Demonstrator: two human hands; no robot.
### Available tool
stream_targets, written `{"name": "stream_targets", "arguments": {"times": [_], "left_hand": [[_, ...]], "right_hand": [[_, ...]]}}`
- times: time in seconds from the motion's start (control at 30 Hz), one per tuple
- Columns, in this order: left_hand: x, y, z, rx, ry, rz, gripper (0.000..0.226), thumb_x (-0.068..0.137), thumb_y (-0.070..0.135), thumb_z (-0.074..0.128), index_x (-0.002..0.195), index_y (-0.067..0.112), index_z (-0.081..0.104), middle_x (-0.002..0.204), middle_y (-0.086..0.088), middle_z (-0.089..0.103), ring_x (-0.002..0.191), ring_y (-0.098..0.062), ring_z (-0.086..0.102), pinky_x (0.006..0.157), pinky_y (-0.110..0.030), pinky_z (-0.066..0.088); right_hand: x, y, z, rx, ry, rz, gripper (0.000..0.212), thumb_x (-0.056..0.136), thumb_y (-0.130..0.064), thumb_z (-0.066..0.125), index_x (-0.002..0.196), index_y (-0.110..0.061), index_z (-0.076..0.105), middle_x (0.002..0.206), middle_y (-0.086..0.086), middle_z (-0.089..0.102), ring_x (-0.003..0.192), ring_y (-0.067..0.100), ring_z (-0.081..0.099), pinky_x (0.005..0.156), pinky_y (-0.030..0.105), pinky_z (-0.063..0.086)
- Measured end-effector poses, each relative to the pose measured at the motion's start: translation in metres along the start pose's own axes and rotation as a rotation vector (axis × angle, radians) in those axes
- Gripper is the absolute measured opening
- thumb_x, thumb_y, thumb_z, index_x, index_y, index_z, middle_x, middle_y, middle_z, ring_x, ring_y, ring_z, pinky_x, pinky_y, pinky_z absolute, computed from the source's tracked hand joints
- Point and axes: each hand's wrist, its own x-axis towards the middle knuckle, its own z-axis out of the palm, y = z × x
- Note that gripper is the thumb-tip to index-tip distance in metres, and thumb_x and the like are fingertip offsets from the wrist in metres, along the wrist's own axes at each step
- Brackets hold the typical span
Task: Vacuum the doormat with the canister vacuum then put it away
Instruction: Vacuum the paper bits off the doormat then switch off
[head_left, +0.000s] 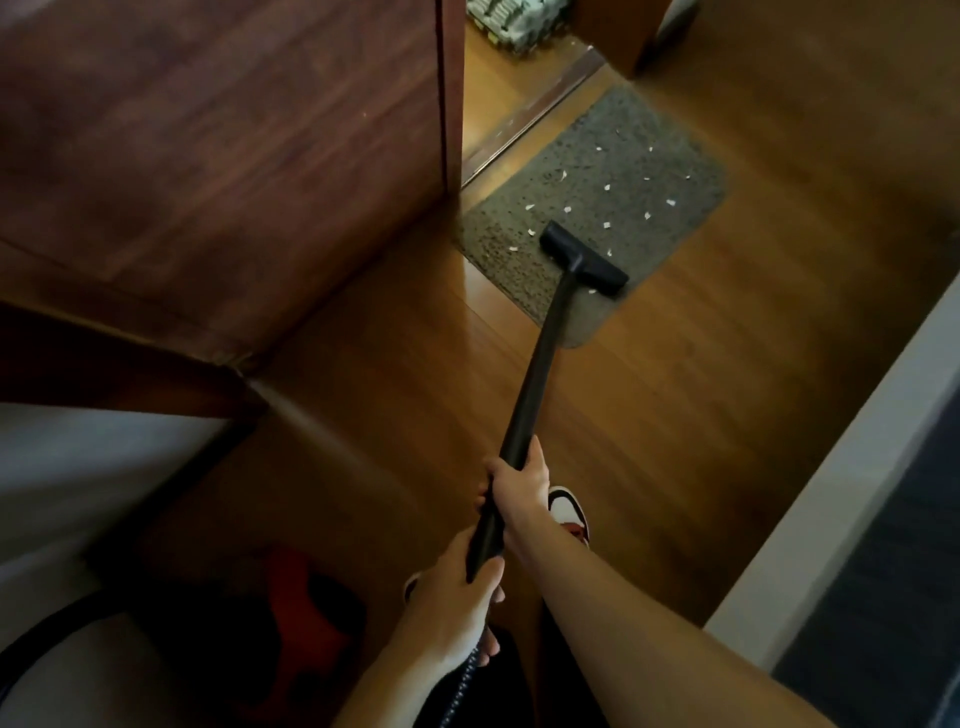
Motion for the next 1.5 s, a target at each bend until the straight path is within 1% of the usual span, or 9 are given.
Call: {"name": "stream_targets", "arguments": {"times": [0.13,0.23,0.4,0.57,0.8,1.0,1.17,1.37,1.5], "left_hand": [[0.005,-0.011,0.005,-0.075,-0.043,-0.052,0.032,0.103,0.031,0.045,0.134,0.029,0.042,0.096,-0.014,0.062,0.05,-0.02,0.057,0.051,-0.032,0.052],[0.002,-0.022,0.008,-0.078,-0.062,-0.077,0.031,0.103,0.035,0.043,0.134,0.031,0.041,0.105,-0.016,0.062,0.047,-0.021,0.056,0.046,-0.031,0.05],[-0.006,-0.036,0.014,-0.025,-0.02,-0.046,0.031,0.104,0.037,0.04,0.135,0.034,0.038,0.097,-0.01,0.063,0.057,-0.026,0.063,0.05,-0.03,0.053],[-0.004,-0.046,0.018,-0.036,-0.034,-0.061,0.02,0.104,0.035,0.039,0.123,0.04,0.039,0.096,-0.011,0.064,0.052,-0.022,0.06,0.048,-0.029,0.052],[0.016,-0.073,0.027,0.001,-0.047,-0.104,0.027,0.102,0.04,0.038,0.129,0.042,0.036,0.09,-0.008,0.063,0.05,-0.018,0.061,0.052,-0.028,0.053],[0.011,-0.09,0.027,-0.116,-0.038,-0.115,0.021,0.096,0.044,0.053,0.108,0.028,0.058,0.098,-0.013,0.067,0.059,-0.022,0.065,0.069,-0.041,0.057],[0.009,-0.106,0.027,-0.142,0.081,-0.044,0.014,0.094,0.041,0.059,0.104,0.031,0.062,0.088,-0.011,0.072,0.06,-0.024,0.066,0.063,-0.037,0.056],[0.016,-0.134,0.019,-0.255,0.123,-0.068,0.018,0.098,0.035,0.053,0.099,0.021,0.066,0.082,-0.015,0.071,0.063,-0.025,0.067,0.074,-0.045,0.056],[0.033,-0.169,0.012,-0.26,0.196,-0.067,0.027,0.102,0.032,0.044,0.092,0.022,0.067,0.086,-0.003,0.068,0.078,-0.021,0.066,0.077,-0.043,0.053]], "right_hand": [[-0.007,0.022,-0.003,-0.061,-0.01,-0.034,0.067,0.097,-0.006,0.057,0.152,-0.034,0.032,0.082,0.009,0.058,0.047,0.012,0.055,0.049,0.028,0.051],[-0.019,0.033,-0.006,-0.088,-0.026,-0.062,0.076,0.098,-0.008,0.058,0.157,-0.041,0.022,0.087,0.011,0.06,0.048,0.012,0.056,0.048,0.029,0.051],[-0.032,0.048,-0.012,-0.092,-0.049,-0.082,0.082,0.099,-0.009,0.059,0.159,-0.044,0.015,0.088,0.013,0.061,0.049,0.012,0.056,0.047,0.028,0.05],[-0.031,0.058,-0.016,-0.068,-0.056,-0.05,0.08,0.099,-0.007,0.059,0.158,-0.04,0.017,0.083,0.011,0.059,0.048,0.012,0.054,0.046,0.027,0.049],[-0.016,0.077,-0.018,-0.099,-0.057,0.017,0.067,0.099,-0.007,0.059,0.153,-0.034,0.03,0.077,0.009,0.058,0.048,0.013,0.056,0.047,0.029,0.051],[-0.012,0.084,-0.021,-0.151,-0.063,0.015,0.07,0.099,-0.009,0.059,0.154,-0.036,0.026,0.087,0.01,0.06,0.05,0.014,0.058,0.051,0.031,0.053],[-0.013,0.098,-0.016,-0.252,-0.035,-0.016,0.078,0.096,0.002,0.055,0.157,-0.033,0.021,0.08,0.008,0.058,0.053,0.014,0.059,0.049,0.027,0.053],[-0.006,0.118,-0.008,-0.315,0.047,-0.078,0.072,0.096,0.002,0.055,0.154,-0.032,0.029,0.085,0.013,0.06,0.052,0.016,0.057,0.046,0.027,0.051],[-0.003,0.135,0.0,-0.359,0.083,-0.119,0.072,0.096,0.0,0.056,0.154,-0.034,0.031,0.091,0.014,0.066,0.055,0.018,0.06,0.047,0.028,0.052]]}}
